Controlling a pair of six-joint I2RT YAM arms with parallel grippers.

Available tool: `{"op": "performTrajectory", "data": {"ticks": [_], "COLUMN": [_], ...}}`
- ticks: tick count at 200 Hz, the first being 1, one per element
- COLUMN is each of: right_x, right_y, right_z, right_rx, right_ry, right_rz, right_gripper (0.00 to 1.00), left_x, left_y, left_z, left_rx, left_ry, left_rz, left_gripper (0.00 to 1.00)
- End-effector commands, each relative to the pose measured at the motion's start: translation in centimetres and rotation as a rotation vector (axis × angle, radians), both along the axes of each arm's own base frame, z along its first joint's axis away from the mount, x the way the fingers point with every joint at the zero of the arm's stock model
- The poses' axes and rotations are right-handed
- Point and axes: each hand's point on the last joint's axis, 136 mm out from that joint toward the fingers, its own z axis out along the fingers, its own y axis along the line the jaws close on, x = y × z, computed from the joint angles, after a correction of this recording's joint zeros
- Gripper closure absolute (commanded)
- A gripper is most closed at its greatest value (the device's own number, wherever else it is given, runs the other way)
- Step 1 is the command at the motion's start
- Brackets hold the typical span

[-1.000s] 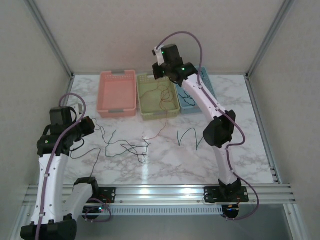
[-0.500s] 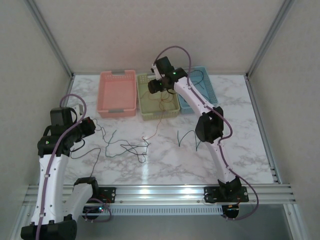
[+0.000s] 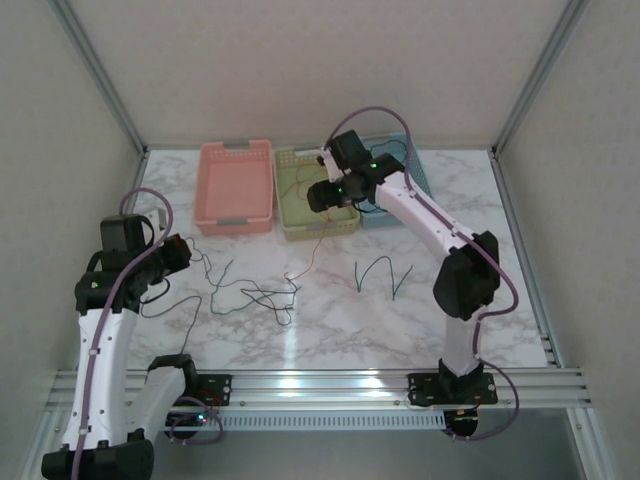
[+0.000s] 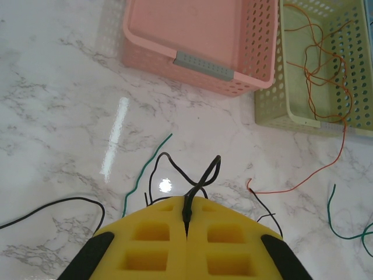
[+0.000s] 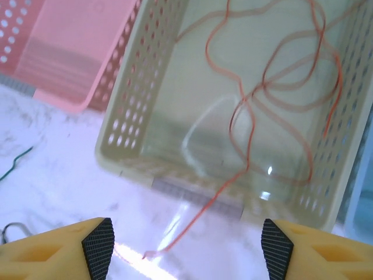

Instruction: Untangle the cables

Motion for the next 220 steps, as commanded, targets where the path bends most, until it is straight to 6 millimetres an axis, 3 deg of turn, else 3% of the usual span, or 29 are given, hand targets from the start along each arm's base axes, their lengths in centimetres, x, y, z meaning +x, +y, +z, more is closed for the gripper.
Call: {"op": "performTrajectory", "data": {"ticks": [1,31,56,95,104,117,138,160,194,220], "right_x": [-2.5,-4.9,-5.2,-4.5,-4.5,-4.6,-4.4,-3.7,-2.1,0.8], "right_y": [1.2,3.4,3.7,2.7,2.7,3.1,3.3,3.0,3.2,3.2], "right_z": [-1.8,-6.5,-10.5,-12.8,-13.2,-13.4,-11.6,-7.6,-0.2,5.3], "right_rx": [0.154,0.146,0.102,0.025,0.018,0.022,0.035,0.054,0.079,0.094], "right_ry": [0.084,0.158,0.204,0.187,0.189,0.203,0.181,0.102,-0.041,-0.158], "right_rz": [-0.160,-0.242,-0.299,-0.340,-0.336,-0.325,-0.312,-0.310,-0.266,-0.255], "right_gripper": [0.30,0.33,0.40,0.46,0.51,0.65,0.85,1.00,1.00,1.00], "left_x": [-0.1,-0.1,-0.3,-0.2,-0.2,-0.2,-0.2,-0.2,-0.2,-0.2], "left_y": [-0.1,0.0,0.0,-0.1,-0.1,0.0,-0.1,0.0,0.0,0.0], "left_z": [-0.2,-0.2,0.1,0.0,-0.1,-0.1,-0.1,-0.2,-0.2,-0.2], "left_rx": [-0.017,-0.010,-0.010,-0.012,-0.013,-0.012,-0.012,-0.012,-0.008,-0.010], "left_ry": [-0.005,-0.008,-0.014,-0.014,-0.014,-0.015,-0.017,-0.015,-0.016,-0.015], "left_rz": [-0.003,0.000,0.001,-0.002,-0.001,0.000,-0.001,0.001,0.004,0.002], "left_gripper": [1.00,1.00,1.00,1.00,1.00,1.00,1.00,1.00,1.00,1.00]}}
